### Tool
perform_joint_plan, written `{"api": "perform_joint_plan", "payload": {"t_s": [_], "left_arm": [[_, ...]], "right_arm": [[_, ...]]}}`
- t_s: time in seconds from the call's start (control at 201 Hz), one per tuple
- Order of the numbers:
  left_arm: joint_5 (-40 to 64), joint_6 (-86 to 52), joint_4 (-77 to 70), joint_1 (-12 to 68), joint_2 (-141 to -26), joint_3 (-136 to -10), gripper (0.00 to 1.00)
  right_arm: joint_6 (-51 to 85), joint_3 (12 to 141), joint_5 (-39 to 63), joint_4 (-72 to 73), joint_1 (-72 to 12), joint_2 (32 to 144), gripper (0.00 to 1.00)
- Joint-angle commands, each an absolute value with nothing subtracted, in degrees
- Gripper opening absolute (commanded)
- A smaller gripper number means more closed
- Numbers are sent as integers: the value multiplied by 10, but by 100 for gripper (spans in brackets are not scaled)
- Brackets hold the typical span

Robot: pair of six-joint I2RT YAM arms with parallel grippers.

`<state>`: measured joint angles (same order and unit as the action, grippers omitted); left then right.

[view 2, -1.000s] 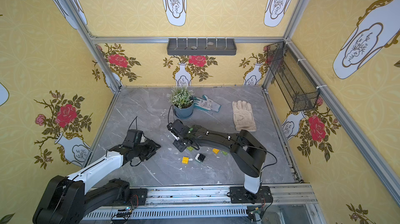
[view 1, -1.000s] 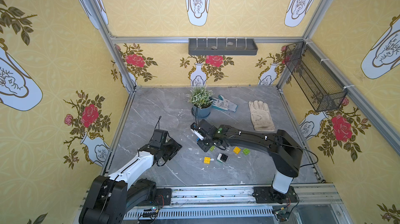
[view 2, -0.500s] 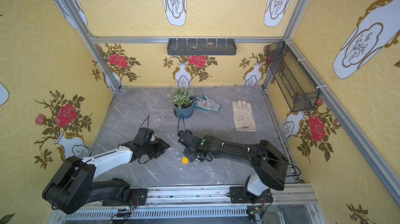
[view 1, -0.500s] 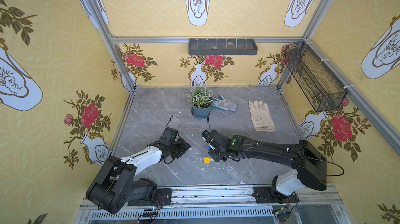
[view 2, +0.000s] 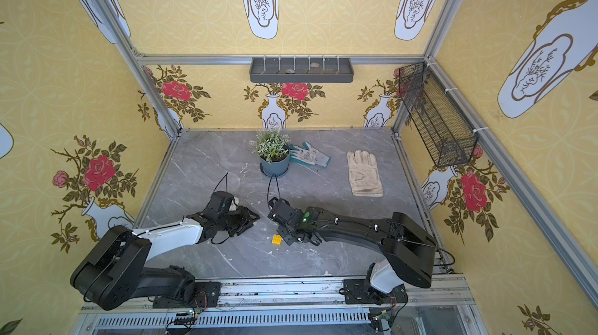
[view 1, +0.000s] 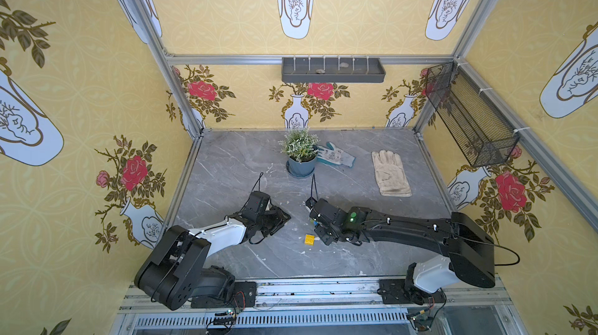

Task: Assemble the number 4 with lego
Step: Adjust the lego brick at the center of the board.

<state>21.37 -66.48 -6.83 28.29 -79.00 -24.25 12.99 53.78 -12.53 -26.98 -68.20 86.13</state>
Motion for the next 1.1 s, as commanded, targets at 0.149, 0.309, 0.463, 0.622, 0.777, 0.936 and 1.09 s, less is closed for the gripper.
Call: {"api": "perform_joint_plan", "payload": {"t_s": [0.149, 0.309, 0.463, 0.622, 0.777, 0.936, 1.09], "left_arm": [[212, -663, -58, 289, -800, -232, 46], [211, -657, -53, 327, -800, -246, 44], [198, -649, -10, 385, -787, -271, 35], [212, -636, 38, 429, -767, -290, 22], [257, -628, 25, 483, -804, -326, 17], [290, -643, -29, 515, -865, -349, 15], [306, -646, -62, 515, -898, -361, 21]], "right_arm": [[230, 547, -114, -292, -597, 846, 8], [296, 548, -114, -331, -551, 879, 5], [314, 532, -91, -332, -550, 906, 4], [327, 519, -59, -311, -549, 914, 3], [337, 512, -42, -300, -550, 922, 3], [360, 494, -24, -286, -551, 909, 3], [377, 486, -35, -294, -549, 898, 4]]}}
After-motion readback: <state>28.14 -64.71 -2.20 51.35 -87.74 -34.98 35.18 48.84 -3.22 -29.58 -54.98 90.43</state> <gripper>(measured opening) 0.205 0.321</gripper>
